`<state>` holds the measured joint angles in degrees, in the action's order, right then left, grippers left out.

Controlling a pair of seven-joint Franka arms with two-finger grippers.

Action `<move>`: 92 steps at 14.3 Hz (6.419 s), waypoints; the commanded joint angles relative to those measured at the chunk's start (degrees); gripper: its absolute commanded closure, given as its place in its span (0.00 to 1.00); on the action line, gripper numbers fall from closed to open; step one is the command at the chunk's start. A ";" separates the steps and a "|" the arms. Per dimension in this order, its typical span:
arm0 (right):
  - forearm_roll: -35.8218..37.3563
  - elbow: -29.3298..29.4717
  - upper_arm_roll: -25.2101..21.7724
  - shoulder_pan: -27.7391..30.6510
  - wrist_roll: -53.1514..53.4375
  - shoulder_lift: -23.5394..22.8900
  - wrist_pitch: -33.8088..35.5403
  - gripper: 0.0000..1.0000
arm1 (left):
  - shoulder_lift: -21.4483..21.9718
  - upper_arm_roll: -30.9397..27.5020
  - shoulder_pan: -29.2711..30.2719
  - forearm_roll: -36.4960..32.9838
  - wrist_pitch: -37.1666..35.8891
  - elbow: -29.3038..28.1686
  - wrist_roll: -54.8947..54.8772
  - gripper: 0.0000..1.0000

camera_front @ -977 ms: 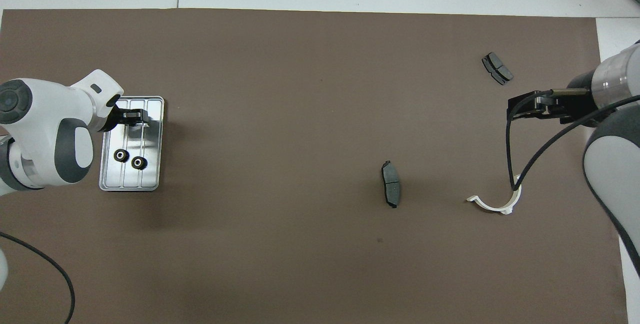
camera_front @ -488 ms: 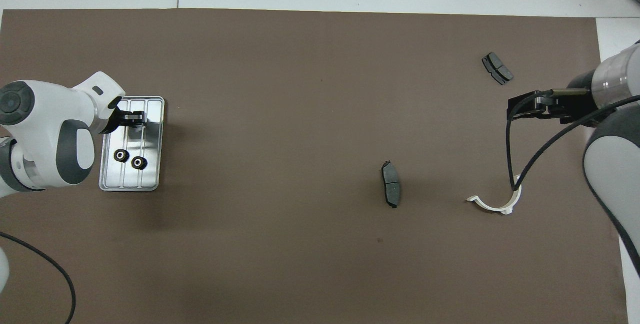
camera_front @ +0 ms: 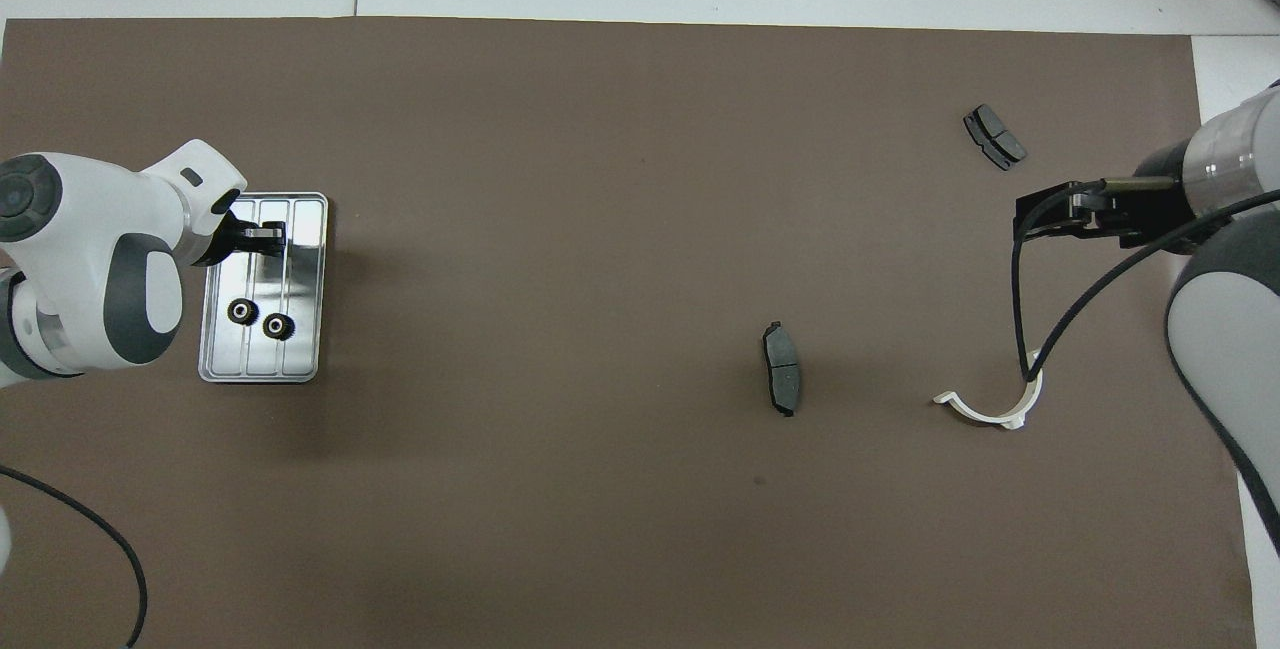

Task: Place bearing gear from tray to pile

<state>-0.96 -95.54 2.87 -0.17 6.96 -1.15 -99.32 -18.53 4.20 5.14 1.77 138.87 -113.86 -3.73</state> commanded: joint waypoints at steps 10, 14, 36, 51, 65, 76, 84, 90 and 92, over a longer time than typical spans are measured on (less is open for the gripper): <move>-0.62 -1.49 0.29 0.34 0.60 1.41 -0.44 0.00 | 5.79 1.33 -19.00 0.25 -11.45 9.02 42.62 1.00; -0.62 -1.49 0.29 0.34 0.60 1.41 -0.44 0.00 | 1.32 1.25 -28.42 -0.28 -2.22 9.54 59.61 1.00; 0.43 -2.37 0.20 0.43 2.70 1.67 -4.66 0.00 | 6.92 -0.69 -24.68 -0.37 -7.17 6.37 62.22 0.00; 6.93 9.91 0.82 -18.63 14.48 -16.84 -14.77 0.00 | 15.37 -0.86 -1.18 -0.37 0.26 -16.65 40.37 0.30; 14.67 30.51 0.90 -33.31 30.39 -43.86 -23.73 0.00 | 14.14 -0.78 -1.80 -0.37 6.06 -21.22 42.67 0.63; 14.76 19.52 0.73 -33.76 35.58 -44.73 -31.02 0.00 | 14.06 -0.60 -2.24 -1.34 -17.18 -1.50 40.29 1.00; 14.50 19.17 0.73 -33.67 39.61 -44.64 -30.94 0.51 | 14.23 -0.60 -3.03 -1.34 -19.25 0.05 39.24 1.00; 14.50 18.90 0.73 -33.76 40.68 -44.56 -30.59 0.86 | 14.23 -0.60 -3.12 -1.34 -19.07 0.13 39.24 1.00; 14.50 18.99 0.73 -33.76 40.68 -44.47 -30.24 1.00 | 14.23 -0.60 -3.64 -1.34 -19.07 0.22 39.33 1.00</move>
<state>13.19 -73.87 3.08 -34.53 46.04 -46.14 -128.60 -4.60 4.04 2.55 1.25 120.38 -113.69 35.98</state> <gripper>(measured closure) 0.687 0.656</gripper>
